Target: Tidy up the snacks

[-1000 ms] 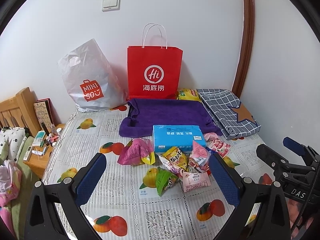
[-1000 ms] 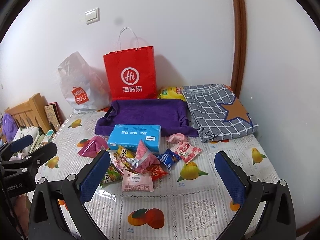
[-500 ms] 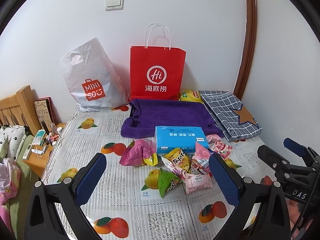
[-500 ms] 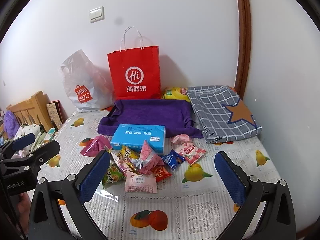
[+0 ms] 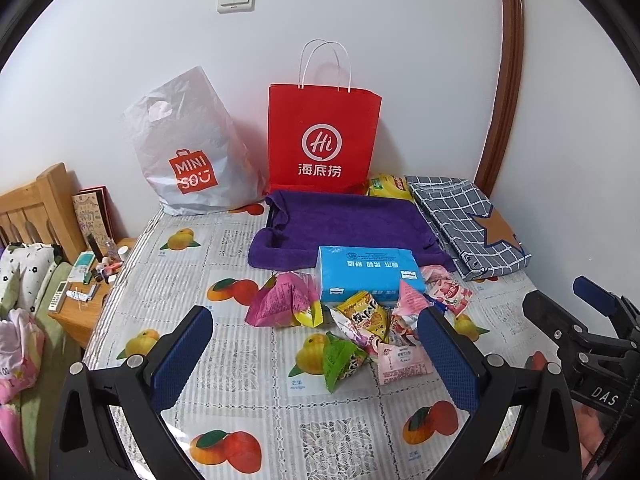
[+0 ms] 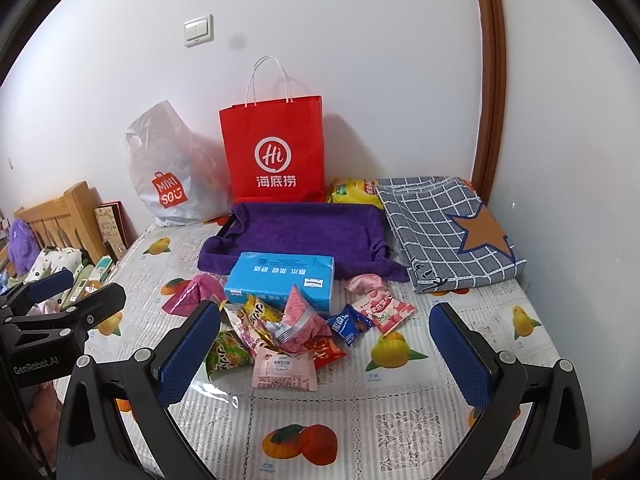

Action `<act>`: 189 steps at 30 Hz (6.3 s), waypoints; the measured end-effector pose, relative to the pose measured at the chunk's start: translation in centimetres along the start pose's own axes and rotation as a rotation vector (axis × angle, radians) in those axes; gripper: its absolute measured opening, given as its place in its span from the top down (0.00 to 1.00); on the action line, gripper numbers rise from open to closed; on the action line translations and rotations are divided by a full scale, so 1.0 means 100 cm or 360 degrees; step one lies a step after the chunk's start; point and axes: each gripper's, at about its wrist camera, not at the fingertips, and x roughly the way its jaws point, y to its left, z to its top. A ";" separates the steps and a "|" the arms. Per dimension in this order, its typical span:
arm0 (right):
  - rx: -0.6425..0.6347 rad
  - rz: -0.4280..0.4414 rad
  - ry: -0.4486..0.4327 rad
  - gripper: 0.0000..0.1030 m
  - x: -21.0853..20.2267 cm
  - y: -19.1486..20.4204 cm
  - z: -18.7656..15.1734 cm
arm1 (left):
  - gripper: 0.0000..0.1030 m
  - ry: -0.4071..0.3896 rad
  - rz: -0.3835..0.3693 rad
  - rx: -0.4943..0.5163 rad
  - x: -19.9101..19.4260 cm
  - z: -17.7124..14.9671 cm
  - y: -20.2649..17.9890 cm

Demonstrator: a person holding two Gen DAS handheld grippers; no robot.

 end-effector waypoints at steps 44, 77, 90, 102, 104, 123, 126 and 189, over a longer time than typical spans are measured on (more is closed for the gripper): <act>0.0028 -0.0031 0.0190 0.01 0.083 -0.045 -0.017 | 0.01 0.0075 0.0138 0.0067 0.084 0.004 0.018; -0.0108 0.0248 0.0549 0.34 0.263 -0.092 -0.024 | 0.01 0.0397 0.0124 -0.0154 0.182 0.006 0.074; -0.0162 0.0191 0.0614 0.35 0.254 -0.097 -0.037 | 0.01 0.0419 0.0090 -0.0168 0.184 0.003 0.078; -0.0122 0.0082 0.0592 0.45 0.245 -0.109 -0.041 | 0.01 0.0408 0.0106 -0.0189 0.182 0.003 0.090; -0.0100 0.0072 0.0592 0.45 0.242 -0.113 -0.043 | 0.01 0.0408 0.0081 -0.0179 0.185 0.006 0.087; -0.0072 0.0014 0.0547 0.45 0.227 -0.119 -0.060 | 0.01 0.0512 -0.0015 -0.0072 0.223 0.014 0.060; -0.0065 0.0016 0.0537 0.45 0.226 -0.120 -0.060 | 0.01 0.0529 -0.0008 -0.0073 0.227 0.012 0.062; -0.0044 0.0017 0.0476 0.51 0.180 -0.090 -0.032 | 0.73 0.0489 -0.0219 -0.0113 0.196 0.004 0.073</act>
